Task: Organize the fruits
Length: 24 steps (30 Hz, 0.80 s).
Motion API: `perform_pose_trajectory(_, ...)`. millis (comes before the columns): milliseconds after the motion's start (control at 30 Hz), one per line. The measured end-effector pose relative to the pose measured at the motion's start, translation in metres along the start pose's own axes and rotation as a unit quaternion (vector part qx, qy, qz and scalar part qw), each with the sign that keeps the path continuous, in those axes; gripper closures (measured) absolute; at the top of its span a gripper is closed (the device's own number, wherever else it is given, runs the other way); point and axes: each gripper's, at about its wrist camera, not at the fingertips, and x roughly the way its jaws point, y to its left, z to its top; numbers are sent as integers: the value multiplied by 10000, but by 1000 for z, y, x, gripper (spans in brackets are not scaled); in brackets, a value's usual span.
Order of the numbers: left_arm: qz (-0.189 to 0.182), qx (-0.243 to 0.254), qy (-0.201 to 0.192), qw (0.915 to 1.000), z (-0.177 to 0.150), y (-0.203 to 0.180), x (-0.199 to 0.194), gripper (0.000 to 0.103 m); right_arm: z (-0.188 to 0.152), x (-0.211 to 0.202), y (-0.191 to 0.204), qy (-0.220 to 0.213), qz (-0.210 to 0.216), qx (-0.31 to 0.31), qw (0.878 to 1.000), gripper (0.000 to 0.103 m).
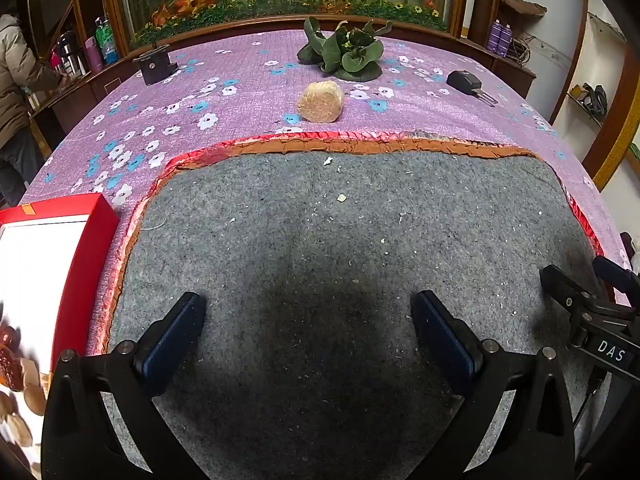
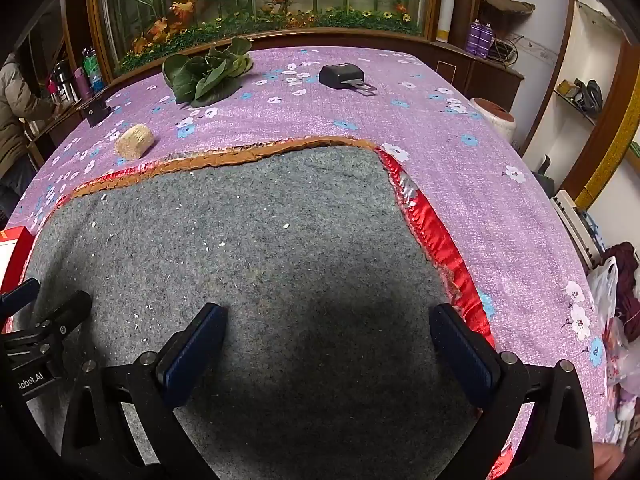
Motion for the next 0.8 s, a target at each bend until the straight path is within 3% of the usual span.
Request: perform_pose_trajectory(800, 4, 1, -3, 10000, 0, 0, 0, 0, 0, 0, -1, -9, -4, 2, 10000, 0)
